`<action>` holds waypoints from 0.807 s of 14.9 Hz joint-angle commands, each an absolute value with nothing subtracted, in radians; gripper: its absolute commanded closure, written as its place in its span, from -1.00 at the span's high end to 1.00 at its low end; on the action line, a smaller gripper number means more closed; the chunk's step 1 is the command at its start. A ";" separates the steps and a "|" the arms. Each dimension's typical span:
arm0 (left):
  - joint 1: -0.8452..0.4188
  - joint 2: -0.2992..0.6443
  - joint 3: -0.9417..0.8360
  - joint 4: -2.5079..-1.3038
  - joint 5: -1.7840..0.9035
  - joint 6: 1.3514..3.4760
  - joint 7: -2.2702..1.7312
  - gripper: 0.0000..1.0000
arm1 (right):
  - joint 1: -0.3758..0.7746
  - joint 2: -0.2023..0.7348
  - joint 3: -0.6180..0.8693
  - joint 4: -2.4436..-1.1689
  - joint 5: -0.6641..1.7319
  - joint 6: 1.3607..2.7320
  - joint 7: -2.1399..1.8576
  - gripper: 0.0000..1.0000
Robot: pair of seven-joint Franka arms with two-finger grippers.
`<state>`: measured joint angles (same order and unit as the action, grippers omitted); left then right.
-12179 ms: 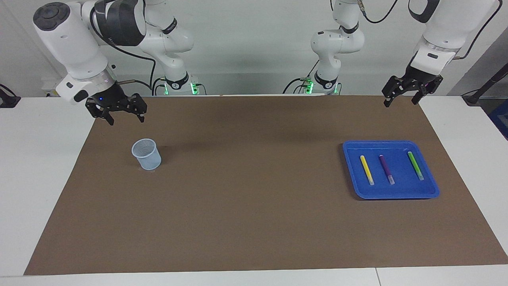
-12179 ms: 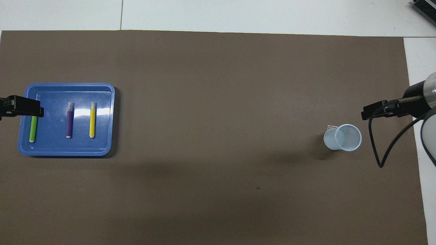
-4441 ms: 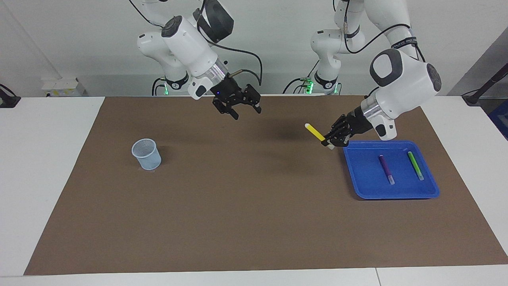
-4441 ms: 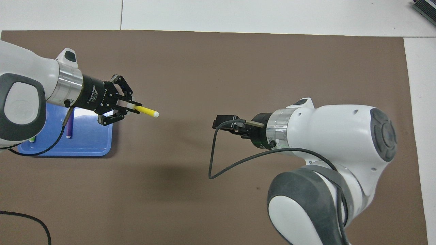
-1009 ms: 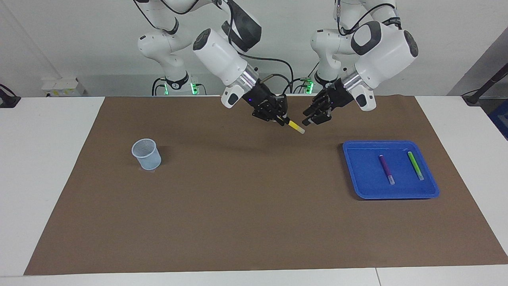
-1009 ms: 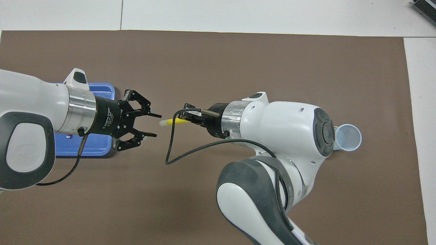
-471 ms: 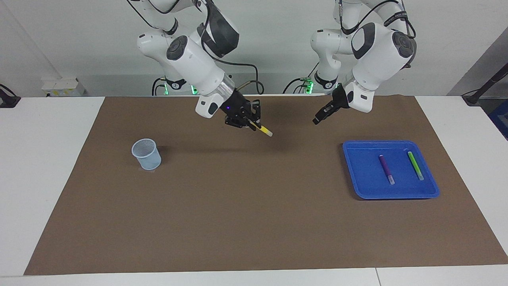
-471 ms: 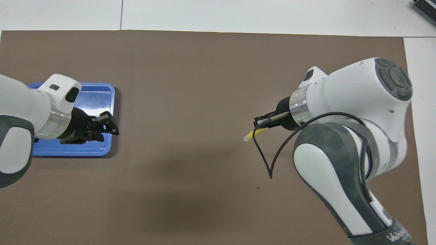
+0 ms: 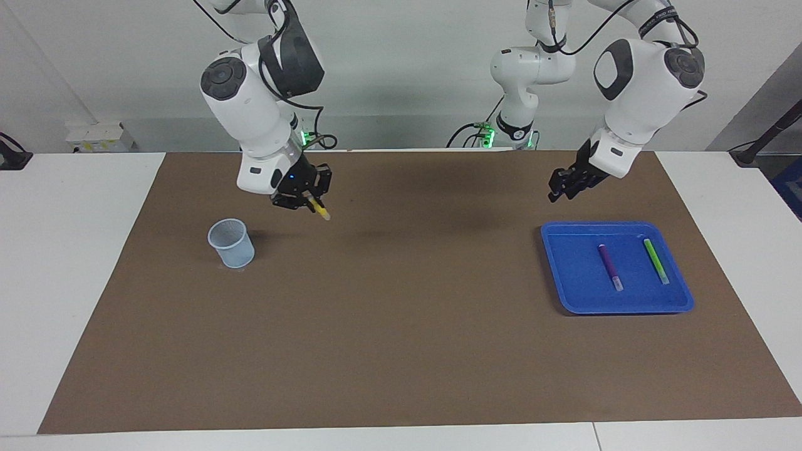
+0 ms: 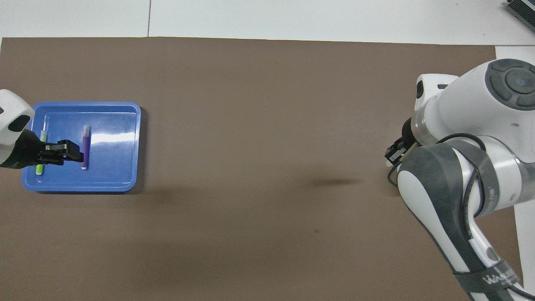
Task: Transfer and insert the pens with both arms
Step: 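Carry the yellow pen to the white cup with the right gripper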
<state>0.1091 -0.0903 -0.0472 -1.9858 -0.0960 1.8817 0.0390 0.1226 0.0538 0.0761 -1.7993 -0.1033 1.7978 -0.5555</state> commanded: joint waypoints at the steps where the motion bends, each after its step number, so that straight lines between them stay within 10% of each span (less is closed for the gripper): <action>1: 0.149 -0.101 -0.057 -2.078 -0.052 2.012 0.115 -0.06 | 0.054 0.041 0.087 -1.815 -0.172 1.842 -0.701 -1.00; 12: 0.213 0.089 -0.057 -2.115 -0.008 2.342 0.209 -0.03 | -0.061 -0.011 0.089 -1.969 -0.101 1.878 -0.683 -1.00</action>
